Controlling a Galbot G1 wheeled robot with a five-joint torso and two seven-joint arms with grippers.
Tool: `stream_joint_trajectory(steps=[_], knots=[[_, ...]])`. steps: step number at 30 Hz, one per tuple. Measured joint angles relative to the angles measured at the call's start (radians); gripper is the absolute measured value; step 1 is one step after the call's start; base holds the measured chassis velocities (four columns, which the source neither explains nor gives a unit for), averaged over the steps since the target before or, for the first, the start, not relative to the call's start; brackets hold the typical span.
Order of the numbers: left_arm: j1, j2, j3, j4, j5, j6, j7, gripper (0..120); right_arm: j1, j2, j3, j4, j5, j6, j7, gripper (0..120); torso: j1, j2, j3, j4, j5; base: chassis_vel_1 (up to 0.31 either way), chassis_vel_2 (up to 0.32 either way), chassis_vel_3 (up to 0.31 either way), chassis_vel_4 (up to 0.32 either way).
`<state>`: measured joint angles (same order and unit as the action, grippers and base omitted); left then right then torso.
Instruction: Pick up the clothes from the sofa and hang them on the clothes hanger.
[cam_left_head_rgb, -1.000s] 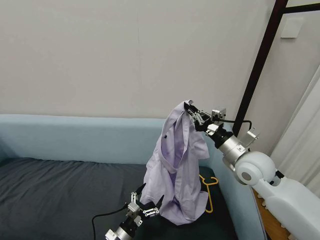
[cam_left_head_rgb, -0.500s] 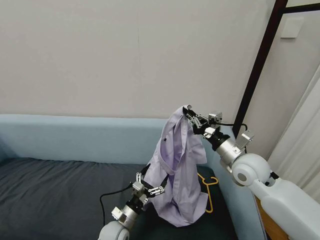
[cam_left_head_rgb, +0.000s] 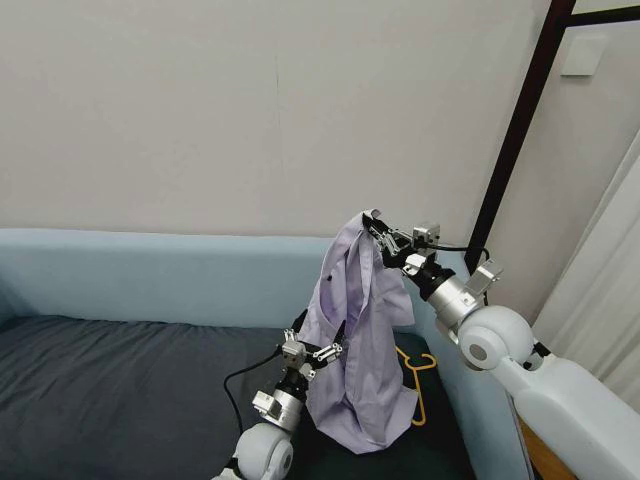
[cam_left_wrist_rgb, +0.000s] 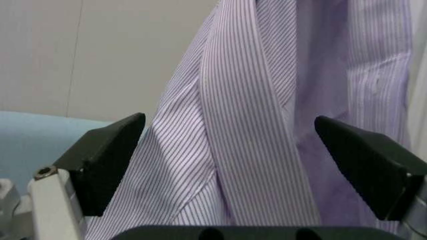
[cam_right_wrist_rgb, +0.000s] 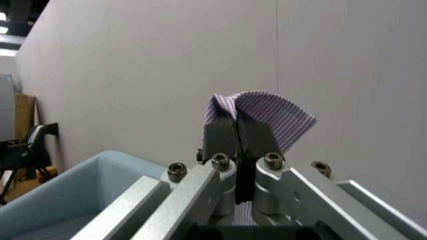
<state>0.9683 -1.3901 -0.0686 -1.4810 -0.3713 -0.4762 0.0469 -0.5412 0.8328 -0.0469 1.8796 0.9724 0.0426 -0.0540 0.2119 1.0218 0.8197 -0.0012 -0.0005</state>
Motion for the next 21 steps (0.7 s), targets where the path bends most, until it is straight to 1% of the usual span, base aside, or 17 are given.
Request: stream_joint_trajectory(steps=[6, 7, 9, 10, 11, 15, 16, 17, 18, 21], knots=[[-0.006, 0.007, 0.006, 0.023, 0.06, 0.005, -0.079, 94, -0.006, -0.008, 0.017, 0.005, 0.0, -0.004, -0.002, 0, 0.0, 0.0, 0.0, 0.0, -0.0001, 0.0, 0.0, 0.0, 0.0], [-0.004, 0.011, 0.002, 0.032, 0.087, -0.004, -0.1, 88, -0.01, -0.011, 0.022, 0.007, 0.0, -0.005, -0.004, 0, 0.0, 0.0, 0.0, 0.0001, -0.0001, 0.0, 0.0, 0.0, 0.0], [-0.002, 0.013, -0.006, 0.038, 0.113, -0.014, -0.116, 79, -0.017, -0.014, 0.028, 0.01, 0.0, -0.006, -0.006, 0, 0.0, 0.0, 0.0, 0.0, 0.0, 0.0, 0.0, 0.0, 0.0], [-0.002, 0.013, -0.006, 0.038, 0.113, -0.014, -0.116, 79, -0.017, -0.014, 0.028, 0.01, 0.0, -0.006, -0.006, 0, 0.0, 0.0, 0.0, 0.0, 0.0, 0.0, 0.0, 0.0, 0.0], [-0.002, 0.013, -0.009, 0.04, 0.119, -0.017, -0.119, 77, -0.019, -0.014, 0.029, 0.011, 0.0, -0.006, -0.006, 0, 0.0, 0.0, 0.0, 0.0001, 0.0, 0.0, 0.0, 0.0, 0.0], [0.006, 0.017, -0.028, 0.039, 0.14, -0.027, -0.131, 57, -0.029, -0.018, 0.032, 0.018, -0.001, -0.007, -0.007, 0, 0.0, 0.0, 0.0, 0.0001, -0.0001, 0.0, 0.0, 0.0, 0.0], [0.006, 0.017, -0.028, 0.039, 0.14, -0.027, -0.131, 57, -0.029, -0.018, 0.032, 0.018, -0.001, -0.007, -0.007, 0, 0.0, 0.0, 0.0, 0.0001, -0.0001, 0.0, 0.0, 0.0, 0.0], [0.007, 0.019, -0.03, 0.038, 0.141, -0.027, -0.132, 54, -0.029, -0.019, 0.032, 0.018, -0.001, -0.007, -0.007, 0, 0.0, 0.0, 0.0, 0.0001, -0.0001, 0.0, 0.0, 0.0, 0.0], [0.008, 0.021, -0.035, 0.037, 0.143, -0.027, -0.133, 48, -0.031, -0.021, 0.033, 0.02, -0.001, -0.008, -0.007, 0, 0.0, 0.0, 0.0, 0.0001, -0.0001, 0.0, 0.0, 0.0, 0.0], [0.003, 0.019, -0.039, 0.045, 0.146, -0.028, -0.133, 41, -0.036, -0.024, 0.034, 0.026, -0.001, -0.008, -0.007, 0, 0.0, 0.0, 0.0, 0.0001, -0.0001, 0.0, 0.0, 0.0, 0.0]])
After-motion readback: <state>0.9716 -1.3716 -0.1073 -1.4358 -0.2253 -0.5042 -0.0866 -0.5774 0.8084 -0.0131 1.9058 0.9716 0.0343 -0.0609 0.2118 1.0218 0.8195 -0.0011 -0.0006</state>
